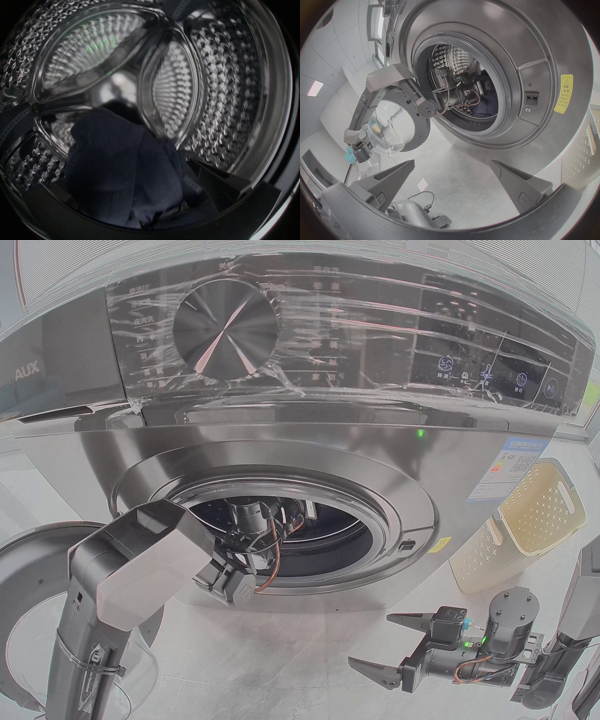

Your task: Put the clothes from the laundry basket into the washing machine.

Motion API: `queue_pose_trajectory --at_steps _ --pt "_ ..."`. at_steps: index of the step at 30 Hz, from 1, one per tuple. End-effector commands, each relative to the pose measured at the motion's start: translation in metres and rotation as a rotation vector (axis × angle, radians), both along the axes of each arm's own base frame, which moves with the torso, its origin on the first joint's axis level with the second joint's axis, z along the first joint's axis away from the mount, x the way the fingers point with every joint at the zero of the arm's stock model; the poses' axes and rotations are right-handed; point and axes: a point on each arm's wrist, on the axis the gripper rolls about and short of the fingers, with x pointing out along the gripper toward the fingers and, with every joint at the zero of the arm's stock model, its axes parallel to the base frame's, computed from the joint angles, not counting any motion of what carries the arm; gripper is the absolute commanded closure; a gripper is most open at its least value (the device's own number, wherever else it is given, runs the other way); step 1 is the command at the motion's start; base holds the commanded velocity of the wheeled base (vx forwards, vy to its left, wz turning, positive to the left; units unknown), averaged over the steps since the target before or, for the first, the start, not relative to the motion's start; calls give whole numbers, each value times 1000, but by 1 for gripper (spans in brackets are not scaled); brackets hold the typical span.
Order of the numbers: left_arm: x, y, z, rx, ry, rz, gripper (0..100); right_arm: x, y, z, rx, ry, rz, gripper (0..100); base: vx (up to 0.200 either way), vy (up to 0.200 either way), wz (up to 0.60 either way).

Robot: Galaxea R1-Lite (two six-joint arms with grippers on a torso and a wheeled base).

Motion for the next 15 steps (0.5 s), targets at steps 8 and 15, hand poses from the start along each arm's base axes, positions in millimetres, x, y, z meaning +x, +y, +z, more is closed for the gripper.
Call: queue_pose_trajectory --at_steps 8,15 --pt "-58 4 8 181 136 -59 0 0 0 -1 -3 4 2 0 0 0 0" --pt "-96 17 5 253 188 -92 0 0 0 -1 -3 3 -1 0 0 0 0"
